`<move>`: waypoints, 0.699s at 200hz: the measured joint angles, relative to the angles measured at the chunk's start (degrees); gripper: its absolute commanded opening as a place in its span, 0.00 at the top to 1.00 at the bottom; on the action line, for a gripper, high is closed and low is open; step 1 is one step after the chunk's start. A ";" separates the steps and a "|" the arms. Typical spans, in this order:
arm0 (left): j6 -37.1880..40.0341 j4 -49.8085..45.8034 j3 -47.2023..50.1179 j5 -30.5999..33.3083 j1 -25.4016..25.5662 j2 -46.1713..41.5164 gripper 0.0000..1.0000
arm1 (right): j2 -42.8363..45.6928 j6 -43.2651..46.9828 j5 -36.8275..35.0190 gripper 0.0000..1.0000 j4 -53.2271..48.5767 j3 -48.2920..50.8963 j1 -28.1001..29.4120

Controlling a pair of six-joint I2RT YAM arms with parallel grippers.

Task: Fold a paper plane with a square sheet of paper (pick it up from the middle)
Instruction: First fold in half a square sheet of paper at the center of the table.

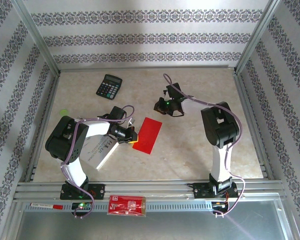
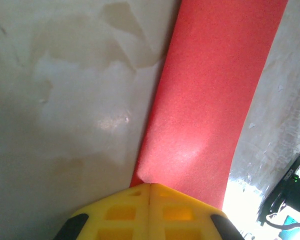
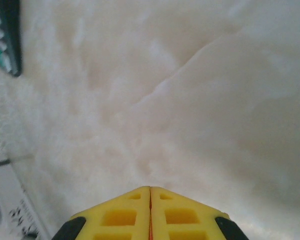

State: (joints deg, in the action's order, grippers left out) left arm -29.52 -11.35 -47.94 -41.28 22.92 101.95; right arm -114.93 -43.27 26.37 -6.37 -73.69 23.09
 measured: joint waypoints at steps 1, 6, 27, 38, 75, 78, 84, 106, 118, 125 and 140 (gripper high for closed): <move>0.00 0.00 0.00 0.00 0.00 0.00 1.00 | 0.28 -0.02 0.00 0.92 0.02 0.20 0.17; 0.00 0.00 0.00 0.00 0.00 0.00 1.00 | 1.20 -0.04 0.02 0.92 0.50 0.98 0.81; 0.00 0.00 -0.07 0.00 0.00 0.00 1.00 | 3.78 -0.28 0.11 0.91 2.62 4.00 4.07; 0.00 0.00 -0.09 0.00 0.00 0.00 1.00 | 3.91 -0.74 0.28 0.91 3.48 5.05 5.57; 0.00 -0.02 -0.09 0.00 0.02 0.00 1.00 | 2.60 -2.23 1.18 0.91 5.11 6.45 9.42; -0.02 -0.02 -0.09 0.00 0.02 0.00 1.00 | 2.43 -2.27 1.29 0.91 5.22 6.43 9.51; 0.00 -0.02 -0.09 0.00 0.02 0.00 1.00 | 1.95 -2.45 1.40 0.91 5.53 6.36 9.79; 0.00 -0.02 -0.09 0.02 0.04 -0.02 1.00 | 0.04 -2.86 1.55 0.92 6.03 6.05 10.05; -0.02 -0.02 -0.09 0.28 0.13 -0.07 1.00 | -1.01 -2.86 1.55 0.92 6.10 5.92 10.05; -0.02 -0.04 -0.09 0.48 0.24 -0.11 1.00 | -1.60 -2.86 1.55 0.92 6.16 5.92 10.03; -0.02 -0.04 -0.09 0.74 0.28 -0.22 1.00 | -2.40 -2.82 1.84 0.92 6.25 5.79 10.03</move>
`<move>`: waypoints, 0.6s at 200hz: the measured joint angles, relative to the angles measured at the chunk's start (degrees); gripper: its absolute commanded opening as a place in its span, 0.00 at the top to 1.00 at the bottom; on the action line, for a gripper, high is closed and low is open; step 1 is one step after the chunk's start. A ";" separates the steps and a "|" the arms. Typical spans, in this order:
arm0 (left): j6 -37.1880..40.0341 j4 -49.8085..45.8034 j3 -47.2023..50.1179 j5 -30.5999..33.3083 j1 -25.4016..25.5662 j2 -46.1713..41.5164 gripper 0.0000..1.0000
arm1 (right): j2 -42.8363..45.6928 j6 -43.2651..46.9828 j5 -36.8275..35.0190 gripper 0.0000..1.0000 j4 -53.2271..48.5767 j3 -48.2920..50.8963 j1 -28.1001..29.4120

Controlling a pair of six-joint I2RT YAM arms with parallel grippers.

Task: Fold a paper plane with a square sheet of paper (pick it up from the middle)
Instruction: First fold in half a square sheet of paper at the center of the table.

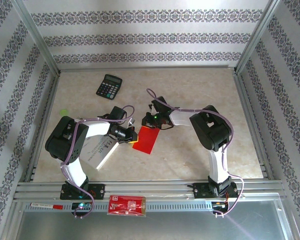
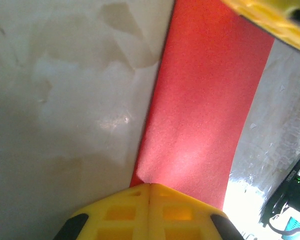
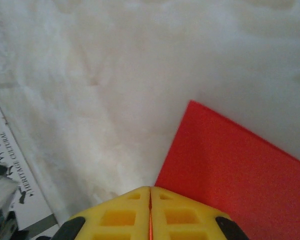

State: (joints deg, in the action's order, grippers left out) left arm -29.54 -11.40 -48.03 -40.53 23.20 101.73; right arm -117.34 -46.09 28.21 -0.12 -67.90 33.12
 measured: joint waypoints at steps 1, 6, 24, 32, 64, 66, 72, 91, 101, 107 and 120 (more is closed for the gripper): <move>0.00 0.00 0.00 0.00 0.00 0.00 1.00 | -0.02 -0.02 -0.02 0.92 -0.02 -0.02 0.00; 0.00 0.00 -0.02 0.07 0.04 -0.07 1.00 | -0.13 0.00 -0.09 0.92 -0.07 -0.28 0.00; 0.00 0.02 -0.02 0.17 0.09 -0.17 1.00 | -0.61 0.26 -0.07 0.92 0.07 -0.74 -0.02; -0.02 0.02 -0.02 0.26 0.11 -0.31 1.00 | -0.61 0.42 -0.09 0.93 0.09 -0.74 -0.02; -0.68 0.02 -0.02 1.88 0.85 -1.29 0.95 | -0.68 1.11 -0.04 0.93 0.42 -0.59 -0.02; -0.68 0.00 -0.02 1.95 0.87 -1.33 0.94 | -0.68 1.14 -0.02 0.93 0.46 -0.57 -0.02; -0.79 -0.07 0.00 2.27 1.01 -1.55 0.92 | -0.68 1.29 0.13 0.93 0.61 -0.48 -0.02; -1.38 -1.38 -0.24 3.52 1.20 -2.25 0.84 | -0.68 1.51 0.44 0.94 1.44 0.00 -0.28; -2.08 -2.36 -0.48 3.76 1.20 -2.78 0.81 | -0.68 1.51 0.81 0.95 1.97 0.28 -0.37; -2.25 -3.17 -0.76 4.04 1.20 -3.08 0.80 | -0.68 1.51 0.98 0.95 2.36 0.46 -0.39; -2.69 -4.22 -1.40 4.42 1.20 -3.63 0.79 | -0.68 1.53 1.29 0.95 3.06 0.83 -0.39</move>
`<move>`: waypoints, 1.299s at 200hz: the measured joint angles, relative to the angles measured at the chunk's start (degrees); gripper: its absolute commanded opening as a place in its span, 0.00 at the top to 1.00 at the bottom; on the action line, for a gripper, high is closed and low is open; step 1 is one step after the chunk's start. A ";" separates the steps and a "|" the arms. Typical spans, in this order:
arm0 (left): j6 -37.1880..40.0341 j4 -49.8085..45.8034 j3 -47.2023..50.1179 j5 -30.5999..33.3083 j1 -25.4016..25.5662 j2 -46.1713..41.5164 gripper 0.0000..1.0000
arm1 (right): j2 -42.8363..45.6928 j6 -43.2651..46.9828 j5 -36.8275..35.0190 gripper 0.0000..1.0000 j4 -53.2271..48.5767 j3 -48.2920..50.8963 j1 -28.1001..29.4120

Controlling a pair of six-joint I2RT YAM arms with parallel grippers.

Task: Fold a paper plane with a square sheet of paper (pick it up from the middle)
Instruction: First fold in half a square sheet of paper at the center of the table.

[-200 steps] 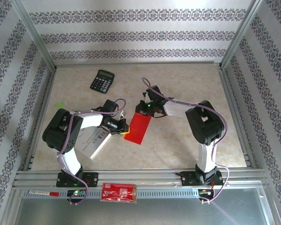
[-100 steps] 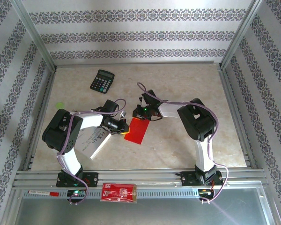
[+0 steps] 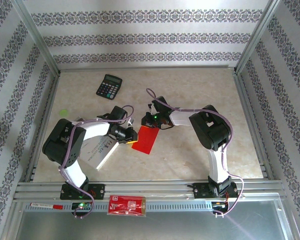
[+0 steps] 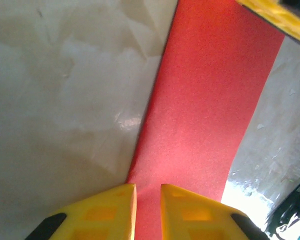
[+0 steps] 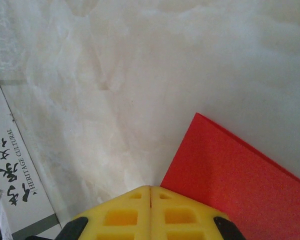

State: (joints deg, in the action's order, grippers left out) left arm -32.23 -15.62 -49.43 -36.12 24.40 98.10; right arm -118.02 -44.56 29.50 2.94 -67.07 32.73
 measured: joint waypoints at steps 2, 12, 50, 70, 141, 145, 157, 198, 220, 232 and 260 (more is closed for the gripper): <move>-0.13 -0.11 -0.11 0.02 0.00 -0.07 0.79 | 0.00 -0.02 0.04 0.96 0.07 0.07 0.00; -0.66 -0.28 -0.74 -0.07 -0.02 -0.24 0.82 | 0.00 0.00 0.24 0.96 0.44 0.24 0.00; -3.21 1.27 -3.74 -1.40 -0.02 0.52 1.00 | 0.02 0.00 0.81 0.97 1.51 0.81 0.00; -3.91 2.56 -6.14 -2.23 -0.02 2.97 1.00 | 0.04 0.00 1.07 0.98 1.81 0.96 -0.26; -4.33 4.57 -10.62 -5.62 -1.99 11.37 1.00 | 0.13 0.00 1.27 0.99 2.93 1.60 -0.35; -4.35 4.55 -10.69 -5.75 -2.08 11.67 1.00 | 0.13 0.00 1.29 0.99 2.95 1.62 -0.35; -4.50 4.70 -10.82 -6.32 -2.29 12.55 1.00 | 0.13 0.00 1.29 1.00 2.97 1.62 -0.35; -4.48 4.79 -10.84 -7.19 -2.47 12.85 1.00 | 0.22 0.00 1.27 1.00 3.34 1.86 -0.35; -4.48 6.29 -9.77 -7.89 -2.73 12.79 1.00 | 0.24 0.00 1.25 1.00 3.43 1.95 -0.37; -4.48 7.63 -8.85 -8.37 -2.84 12.57 1.00 | 0.24 0.00 1.25 1.00 3.48 1.99 -0.35; -4.26 9.79 -6.27 -8.41 -2.82 11.15 1.00 | 0.33 -0.02 1.22 1.00 3.61 2.19 -0.35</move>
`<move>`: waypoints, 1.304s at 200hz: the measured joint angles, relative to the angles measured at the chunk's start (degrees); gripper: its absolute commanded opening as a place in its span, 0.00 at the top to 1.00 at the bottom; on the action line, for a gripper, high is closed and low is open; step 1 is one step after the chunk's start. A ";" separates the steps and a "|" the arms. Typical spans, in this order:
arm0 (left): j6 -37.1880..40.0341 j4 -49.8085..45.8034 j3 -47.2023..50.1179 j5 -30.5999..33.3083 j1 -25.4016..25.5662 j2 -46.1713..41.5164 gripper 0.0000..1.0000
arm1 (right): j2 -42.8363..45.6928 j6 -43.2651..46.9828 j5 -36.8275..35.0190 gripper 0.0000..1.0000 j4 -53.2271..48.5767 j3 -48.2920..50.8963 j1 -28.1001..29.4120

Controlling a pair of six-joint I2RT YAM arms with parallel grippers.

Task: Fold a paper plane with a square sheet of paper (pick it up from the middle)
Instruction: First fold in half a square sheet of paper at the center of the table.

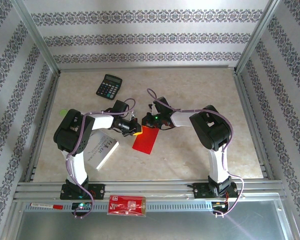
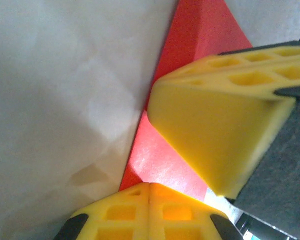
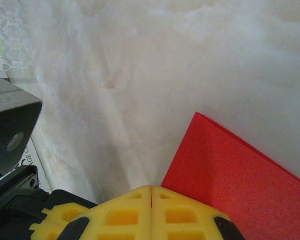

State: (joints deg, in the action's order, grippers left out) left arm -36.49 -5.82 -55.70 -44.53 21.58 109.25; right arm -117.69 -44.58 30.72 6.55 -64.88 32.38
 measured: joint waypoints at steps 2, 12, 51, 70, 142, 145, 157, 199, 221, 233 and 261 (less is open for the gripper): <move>0.02 0.09 0.20 -0.02 0.00 -0.11 1.00 | 0.00 0.00 0.00 1.00 0.00 0.02 0.00; 0.09 0.46 1.22 -0.07 0.00 -0.74 1.00 | 0.07 -0.02 0.02 1.00 0.04 0.17 0.04; 0.22 2.73 5.44 -0.35 0.00 -3.32 1.00 | 0.09 -0.04 0.00 1.00 0.15 0.17 0.11; 0.22 2.82 7.50 -0.46 0.04 -4.90 1.00 | 0.09 -0.04 -0.02 1.00 0.15 0.17 0.11; -0.48 7.50 14.86 -1.66 0.11 -9.07 1.00 | 0.11 -0.07 -0.17 1.00 -0.11 0.17 0.20; -0.55 7.78 15.13 -1.77 0.11 -9.22 1.00 | 0.11 -0.07 -0.20 1.00 -0.11 0.17 0.24; -0.85 8.63 16.15 -1.86 0.11 -9.73 1.00 | 0.13 -0.04 -0.24 1.00 -0.24 0.17 0.28; -1.11 9.99 18.60 -2.01 0.11 -11.32 1.00 | 0.20 -0.04 -0.57 1.00 -0.31 0.17 0.39; -1.11 9.92 19.69 -2.12 0.11 -12.41 1.00 | 0.22 -0.04 -0.66 1.00 -0.46 0.13 0.39; -1.11 9.75 20.44 -2.19 0.11 -13.16 1.00 | 0.22 -0.04 -0.66 1.00 -0.46 0.11 0.39; -1.05 8.52 21.68 -2.19 0.22 -14.62 1.00 | 0.22 -0.04 -0.68 1.00 -0.50 0.07 0.39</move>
State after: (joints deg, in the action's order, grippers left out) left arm -37.54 2.70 -34.02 -46.72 21.80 94.63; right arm -117.47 -44.62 30.04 6.04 -64.82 32.77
